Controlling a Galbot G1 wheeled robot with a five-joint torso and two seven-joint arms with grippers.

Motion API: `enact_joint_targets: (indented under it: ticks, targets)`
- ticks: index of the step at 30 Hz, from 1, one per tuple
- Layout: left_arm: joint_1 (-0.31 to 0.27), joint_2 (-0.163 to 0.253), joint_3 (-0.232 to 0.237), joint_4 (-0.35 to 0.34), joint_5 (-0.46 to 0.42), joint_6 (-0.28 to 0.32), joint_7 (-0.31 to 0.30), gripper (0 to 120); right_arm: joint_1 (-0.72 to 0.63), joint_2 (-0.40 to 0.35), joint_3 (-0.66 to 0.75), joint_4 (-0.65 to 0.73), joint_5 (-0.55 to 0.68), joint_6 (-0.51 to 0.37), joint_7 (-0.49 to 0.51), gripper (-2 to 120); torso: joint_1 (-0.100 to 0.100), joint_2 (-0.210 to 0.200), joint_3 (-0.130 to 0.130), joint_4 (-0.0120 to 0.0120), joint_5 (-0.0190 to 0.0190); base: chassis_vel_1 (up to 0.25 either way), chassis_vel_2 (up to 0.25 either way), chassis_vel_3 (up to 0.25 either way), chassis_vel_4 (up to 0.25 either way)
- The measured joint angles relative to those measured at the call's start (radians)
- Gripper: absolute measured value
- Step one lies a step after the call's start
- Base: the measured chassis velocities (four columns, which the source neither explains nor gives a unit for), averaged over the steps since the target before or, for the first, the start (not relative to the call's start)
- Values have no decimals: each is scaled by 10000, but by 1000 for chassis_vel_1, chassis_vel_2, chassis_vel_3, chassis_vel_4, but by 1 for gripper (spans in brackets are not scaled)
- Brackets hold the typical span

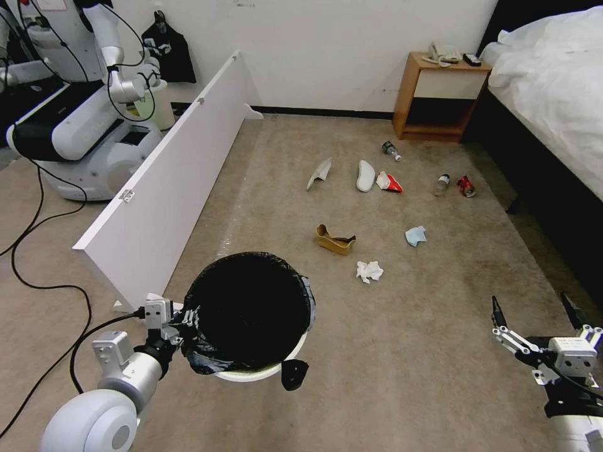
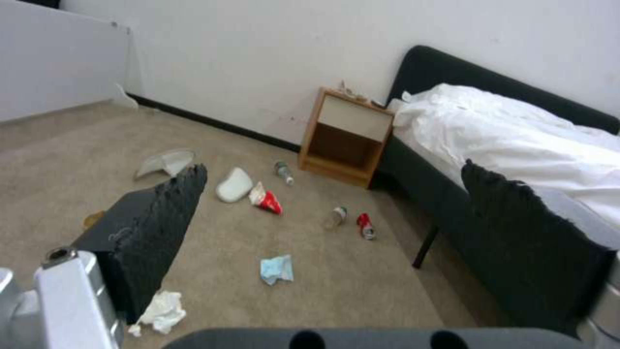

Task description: Pick up the trash bin, then pick up the garbage from the floor and place it into the trash bin.

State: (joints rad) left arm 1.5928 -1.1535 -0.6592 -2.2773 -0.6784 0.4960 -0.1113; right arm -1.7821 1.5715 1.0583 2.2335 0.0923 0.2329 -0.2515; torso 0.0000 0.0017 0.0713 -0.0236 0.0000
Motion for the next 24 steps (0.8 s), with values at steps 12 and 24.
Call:
enact_joint_targets:
  ticks: [12, 24]
  targets:
    - [13, 3, -49, 33, -2, -11, -49, 2, -4, 16, -29, -21, 10, 24, -7, 100, 0, 0, 0, 0, 0, -104, 100, 92, -95]
    - [7, -4, -49, 66, -2, -27, -52, 2, -1, 30, -25, -25, 42, 24, -3, 100, 0, 0, -1, -1, 0, -93, 97, 93, -86]
